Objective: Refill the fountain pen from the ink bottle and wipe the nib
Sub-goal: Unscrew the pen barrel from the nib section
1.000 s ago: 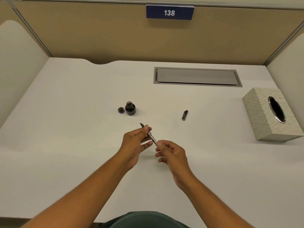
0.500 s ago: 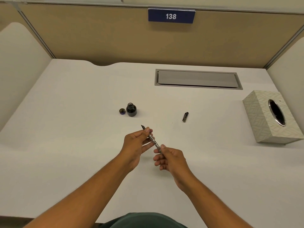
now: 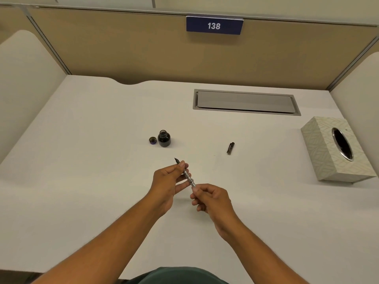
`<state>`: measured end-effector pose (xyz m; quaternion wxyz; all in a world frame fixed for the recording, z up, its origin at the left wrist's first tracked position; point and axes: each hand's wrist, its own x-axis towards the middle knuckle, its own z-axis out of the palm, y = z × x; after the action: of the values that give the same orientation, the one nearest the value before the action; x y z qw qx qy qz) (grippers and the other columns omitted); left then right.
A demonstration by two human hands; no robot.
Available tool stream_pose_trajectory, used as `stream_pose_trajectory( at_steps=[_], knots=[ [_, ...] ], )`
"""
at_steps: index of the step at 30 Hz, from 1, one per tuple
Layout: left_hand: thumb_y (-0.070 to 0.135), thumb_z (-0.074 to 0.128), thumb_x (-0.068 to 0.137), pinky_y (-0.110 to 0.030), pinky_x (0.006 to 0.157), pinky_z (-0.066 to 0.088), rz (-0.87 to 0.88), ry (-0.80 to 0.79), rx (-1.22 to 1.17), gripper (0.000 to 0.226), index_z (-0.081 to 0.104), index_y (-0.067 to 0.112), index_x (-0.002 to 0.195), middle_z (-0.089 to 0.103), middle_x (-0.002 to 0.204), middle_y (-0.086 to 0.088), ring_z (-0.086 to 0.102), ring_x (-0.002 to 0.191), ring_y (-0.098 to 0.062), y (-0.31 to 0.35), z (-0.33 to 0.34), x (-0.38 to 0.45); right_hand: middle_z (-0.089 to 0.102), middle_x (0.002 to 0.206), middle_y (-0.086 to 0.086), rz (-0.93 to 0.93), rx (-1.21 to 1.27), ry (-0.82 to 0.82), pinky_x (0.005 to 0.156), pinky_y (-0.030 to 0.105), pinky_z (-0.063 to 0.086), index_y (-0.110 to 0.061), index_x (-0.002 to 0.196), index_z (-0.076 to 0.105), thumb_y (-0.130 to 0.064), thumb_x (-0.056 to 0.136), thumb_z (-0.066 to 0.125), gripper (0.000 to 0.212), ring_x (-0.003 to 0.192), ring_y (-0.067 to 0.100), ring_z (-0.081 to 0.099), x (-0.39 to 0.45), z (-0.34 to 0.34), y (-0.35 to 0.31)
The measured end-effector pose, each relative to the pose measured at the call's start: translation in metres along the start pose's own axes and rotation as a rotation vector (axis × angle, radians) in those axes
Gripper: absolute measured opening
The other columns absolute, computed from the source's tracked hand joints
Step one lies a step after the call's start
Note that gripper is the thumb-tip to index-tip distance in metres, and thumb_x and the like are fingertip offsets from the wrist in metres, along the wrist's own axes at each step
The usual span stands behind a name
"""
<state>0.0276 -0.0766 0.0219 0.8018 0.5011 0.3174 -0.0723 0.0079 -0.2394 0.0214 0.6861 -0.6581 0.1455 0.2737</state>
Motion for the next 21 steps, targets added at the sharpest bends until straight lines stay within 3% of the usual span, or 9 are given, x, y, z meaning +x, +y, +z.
stream_pose_trajectory(
  at_steps=[3,7,11,13,18,21],
  knots=[
    [0.023,0.072,0.098,-0.035,0.077,0.066,0.006,0.000,-0.002,0.025,0.079,0.000,0.104,0.077,0.095,-0.008,0.073,0.091,-0.024,0.0012,-0.0002,0.0001,0.080,0.090,0.011,0.008,0.021,0.010,0.071,0.030,0.058,-0.012,0.107,0.077,-0.024,0.098,0.072,0.016,0.077,0.020,0.071,0.0004,0.0013,-0.0009],
    [0.024,0.072,0.098,-0.035,0.079,0.066,0.013,-0.005,0.010,0.024,0.080,0.002,0.101,0.076,0.094,-0.009,0.073,0.091,-0.023,0.0013,0.0001,-0.0010,0.079,0.085,0.012,0.117,0.057,-0.055,0.065,0.030,0.056,-0.005,0.108,0.076,-0.034,0.109,0.053,0.038,0.073,0.022,0.070,0.0003,0.0015,-0.0039],
    [0.023,0.071,0.098,-0.039,0.084,0.066,0.017,0.001,0.013,0.024,0.080,0.001,0.100,0.076,0.091,-0.009,0.075,0.090,-0.025,0.0027,0.0000,-0.0006,0.079,0.090,0.013,0.017,-0.001,-0.006,0.069,0.029,0.057,-0.009,0.105,0.077,-0.020,0.099,0.071,0.014,0.077,0.020,0.070,-0.0005,0.0004,-0.0025],
    [0.023,0.072,0.098,-0.040,0.084,0.066,0.019,0.005,0.014,0.024,0.080,0.001,0.102,0.077,0.094,-0.008,0.075,0.091,-0.025,0.0034,-0.0001,0.0001,0.080,0.095,0.014,0.013,-0.009,0.007,0.071,0.030,0.058,-0.012,0.107,0.076,-0.023,0.096,0.074,0.015,0.079,0.020,0.072,0.0006,0.0008,-0.0028],
    [0.022,0.071,0.099,-0.035,0.079,0.066,0.019,0.000,0.008,0.023,0.080,0.001,0.099,0.076,0.092,-0.009,0.075,0.087,-0.025,0.0018,0.0009,-0.0024,0.078,0.086,0.013,0.149,0.052,-0.087,0.066,0.031,0.057,-0.002,0.110,0.074,-0.039,0.110,0.048,0.045,0.071,0.022,0.070,-0.0007,0.0015,-0.0054],
    [0.022,0.070,0.099,-0.038,0.083,0.066,0.016,-0.004,0.004,0.024,0.079,0.000,0.100,0.075,0.089,-0.009,0.076,0.083,-0.024,0.0018,0.0013,-0.0029,0.077,0.087,0.012,0.068,0.005,-0.075,0.066,0.029,0.057,-0.002,0.107,0.076,-0.027,0.104,0.062,0.029,0.071,0.018,0.069,-0.0025,0.0004,-0.0035]
  ],
)
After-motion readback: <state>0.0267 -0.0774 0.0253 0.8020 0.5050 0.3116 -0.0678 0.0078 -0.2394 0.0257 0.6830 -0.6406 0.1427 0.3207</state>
